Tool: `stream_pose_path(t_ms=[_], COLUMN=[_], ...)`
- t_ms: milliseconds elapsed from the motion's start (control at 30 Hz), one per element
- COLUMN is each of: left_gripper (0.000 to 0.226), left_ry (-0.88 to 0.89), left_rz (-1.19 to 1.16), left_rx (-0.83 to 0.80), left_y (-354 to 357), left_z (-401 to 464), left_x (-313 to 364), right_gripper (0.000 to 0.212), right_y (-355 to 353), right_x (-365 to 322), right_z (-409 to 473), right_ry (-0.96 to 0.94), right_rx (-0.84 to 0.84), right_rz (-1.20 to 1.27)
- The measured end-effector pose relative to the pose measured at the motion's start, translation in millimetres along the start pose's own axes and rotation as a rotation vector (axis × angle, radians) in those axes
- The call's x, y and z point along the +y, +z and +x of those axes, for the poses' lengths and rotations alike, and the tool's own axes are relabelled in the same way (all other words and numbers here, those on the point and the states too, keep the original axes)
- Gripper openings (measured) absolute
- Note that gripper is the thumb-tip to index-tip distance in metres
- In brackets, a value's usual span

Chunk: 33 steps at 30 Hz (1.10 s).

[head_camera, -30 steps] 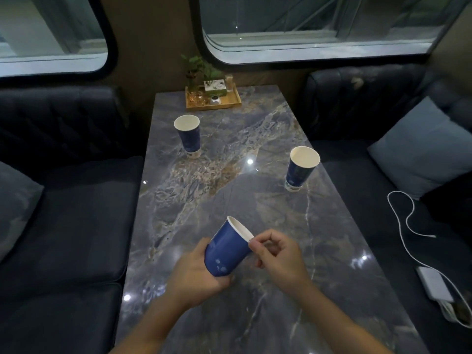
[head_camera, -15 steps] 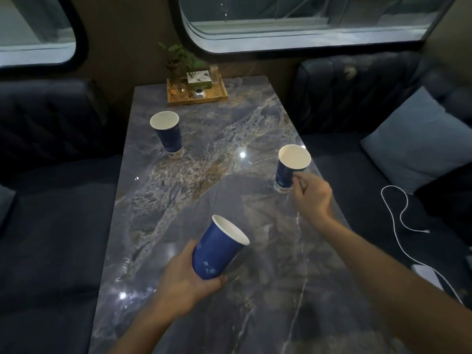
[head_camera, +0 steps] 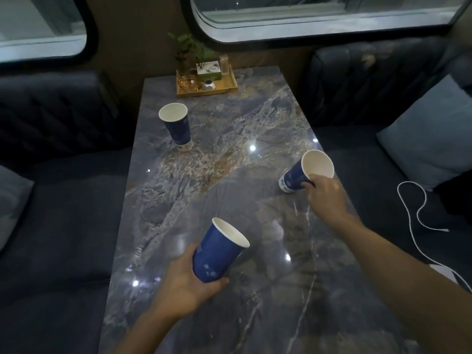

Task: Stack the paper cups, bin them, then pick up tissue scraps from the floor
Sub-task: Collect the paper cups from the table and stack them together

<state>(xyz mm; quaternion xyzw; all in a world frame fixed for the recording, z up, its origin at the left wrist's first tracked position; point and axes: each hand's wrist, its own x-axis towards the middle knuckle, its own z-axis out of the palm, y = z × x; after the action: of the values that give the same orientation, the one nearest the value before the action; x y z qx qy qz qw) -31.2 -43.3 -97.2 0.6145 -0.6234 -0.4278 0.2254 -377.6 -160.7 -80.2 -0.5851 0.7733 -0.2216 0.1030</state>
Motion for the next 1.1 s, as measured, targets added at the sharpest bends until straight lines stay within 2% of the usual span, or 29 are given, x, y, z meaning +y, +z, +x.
stream_pose_path(t_ms=[133,300,433,600,700,933,1100], left_gripper=[0.070,0.070,0.068,0.067,0.065,0.070,0.071], left_ry=[-0.011,-0.044,-0.020,-0.090,-0.134,-0.190,-0.202], left_rz=[0.030,0.030,0.070,0.140,0.164,0.156,0.156], left_rx=[0.016,0.016,0.033,0.046,0.045,0.054,0.055], left_y=[-1,-9,-21,-36,-43,-48,-51], left_z=[-17,-40,-60,-81,-88,-95,-95], left_x=[-4,-10,-18,-26,-29,-33,-30], right_gripper=[0.018,0.008,0.009,0.009,0.003,0.007,0.006], right_y=[0,-9,-14,-16,-14,-21,-35], right_x=[-7,-25,-40,-58,-68,-95,-117], right_z=[-23,-54,-85,-114,-127,-151,-166], right_ry=[-0.051,-0.024,-0.037,-0.061,-0.042,-0.099,-0.084], right_rx=[0.054,0.030,0.041,0.031,-0.044,-0.155,-0.173], right_rz=[0.094,0.272,0.331,0.380,0.523,0.691,0.902])
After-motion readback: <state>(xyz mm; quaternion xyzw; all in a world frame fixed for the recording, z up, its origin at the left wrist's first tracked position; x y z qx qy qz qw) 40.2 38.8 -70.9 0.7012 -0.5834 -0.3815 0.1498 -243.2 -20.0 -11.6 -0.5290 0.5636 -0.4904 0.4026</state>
